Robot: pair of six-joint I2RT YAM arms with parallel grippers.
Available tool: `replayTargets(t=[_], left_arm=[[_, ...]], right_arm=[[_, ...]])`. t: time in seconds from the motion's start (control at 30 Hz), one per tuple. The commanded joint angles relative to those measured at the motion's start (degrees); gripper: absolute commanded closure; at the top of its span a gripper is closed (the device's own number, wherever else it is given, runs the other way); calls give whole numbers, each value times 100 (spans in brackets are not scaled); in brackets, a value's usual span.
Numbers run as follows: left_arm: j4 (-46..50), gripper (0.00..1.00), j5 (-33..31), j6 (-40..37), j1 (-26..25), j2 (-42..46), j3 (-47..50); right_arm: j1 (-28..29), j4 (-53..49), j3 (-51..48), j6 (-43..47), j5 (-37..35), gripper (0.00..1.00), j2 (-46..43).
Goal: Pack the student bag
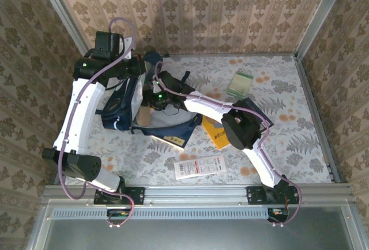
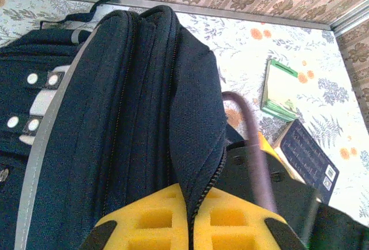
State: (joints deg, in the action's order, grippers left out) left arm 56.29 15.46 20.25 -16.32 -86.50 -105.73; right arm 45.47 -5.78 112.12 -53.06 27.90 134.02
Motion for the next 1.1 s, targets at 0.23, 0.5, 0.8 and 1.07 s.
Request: replayTargets(t=[0.23,0.5,0.8,1.07], left_arm=[[-647,100,567,204,32,80,-511],[-593,100,481,120,41,204,-419],[-646,100,449,90,266,228,-217],[-619,100,353,47,353,294,-170]], right_arm=[[275,-637,2060,-598,-751,47,1273],[329,-655,3593,-980,-766,26,2143],[361,-832,4234,-896,-201,0,2353],[365,-1266,4232,-244,-195,0,2173]])
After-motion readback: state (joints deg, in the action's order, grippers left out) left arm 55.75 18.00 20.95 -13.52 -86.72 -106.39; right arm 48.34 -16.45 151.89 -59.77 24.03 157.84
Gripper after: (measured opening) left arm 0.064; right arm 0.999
